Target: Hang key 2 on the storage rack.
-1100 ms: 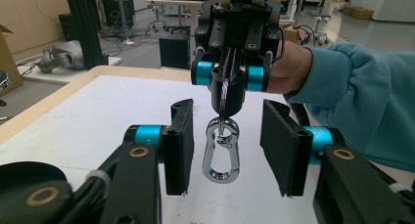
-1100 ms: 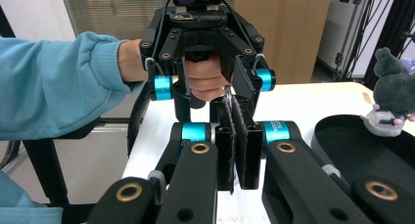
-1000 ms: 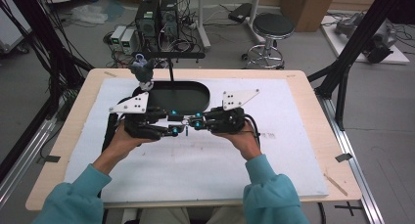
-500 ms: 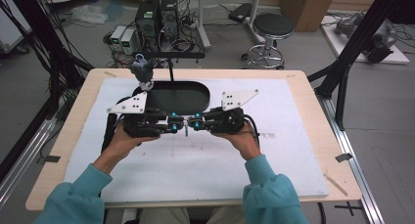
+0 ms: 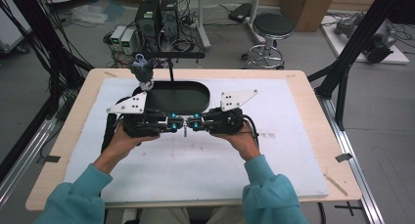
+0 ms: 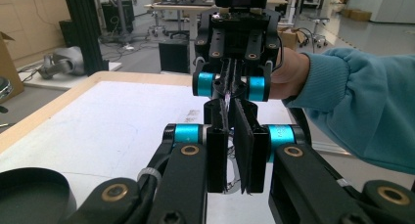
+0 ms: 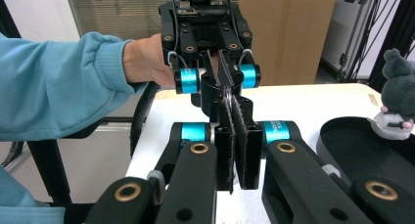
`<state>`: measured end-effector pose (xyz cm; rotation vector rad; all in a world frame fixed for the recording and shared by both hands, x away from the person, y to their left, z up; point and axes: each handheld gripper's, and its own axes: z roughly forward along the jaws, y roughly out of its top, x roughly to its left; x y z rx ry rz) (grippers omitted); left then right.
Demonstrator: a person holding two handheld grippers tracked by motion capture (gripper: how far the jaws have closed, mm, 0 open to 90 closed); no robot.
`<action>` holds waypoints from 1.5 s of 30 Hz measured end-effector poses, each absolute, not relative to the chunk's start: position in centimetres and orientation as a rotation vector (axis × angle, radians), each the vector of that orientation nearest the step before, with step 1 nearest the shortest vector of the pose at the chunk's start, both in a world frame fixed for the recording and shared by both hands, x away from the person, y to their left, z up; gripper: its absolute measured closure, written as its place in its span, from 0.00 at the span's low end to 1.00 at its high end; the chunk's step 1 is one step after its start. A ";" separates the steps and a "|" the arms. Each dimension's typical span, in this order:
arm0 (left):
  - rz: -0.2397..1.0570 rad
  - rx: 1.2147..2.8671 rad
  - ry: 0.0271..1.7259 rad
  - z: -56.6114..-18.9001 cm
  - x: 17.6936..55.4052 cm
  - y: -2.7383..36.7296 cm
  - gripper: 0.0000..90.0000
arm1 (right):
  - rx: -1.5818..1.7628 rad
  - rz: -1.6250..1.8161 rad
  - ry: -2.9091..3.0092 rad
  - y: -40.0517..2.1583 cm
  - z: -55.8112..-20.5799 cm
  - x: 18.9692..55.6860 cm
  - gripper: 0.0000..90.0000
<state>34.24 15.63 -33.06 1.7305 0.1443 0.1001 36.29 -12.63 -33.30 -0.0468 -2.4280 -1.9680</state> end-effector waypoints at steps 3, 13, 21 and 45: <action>0.100 1.734 0.142 -33.1 34.3 15.6 0.93 | -0.044 -1.970 -2.429 -12.6 -33.3 36.3 0.98; 0.085 1.735 0.142 -33.1 34.3 15.6 0.98 | -0.045 -1.964 -2.423 -12.7 -33.3 36.3 0.98; 0.091 1.751 0.176 -33.1 34.4 15.9 0.98 | -0.123 -2.022 -2.409 -12.6 -33.4 36.2 0.53; 0.234 1.818 0.278 -29.5 36.8 17.6 0.98 | -0.559 -2.169 -2.619 -19.1 -34.3 34.0 0.01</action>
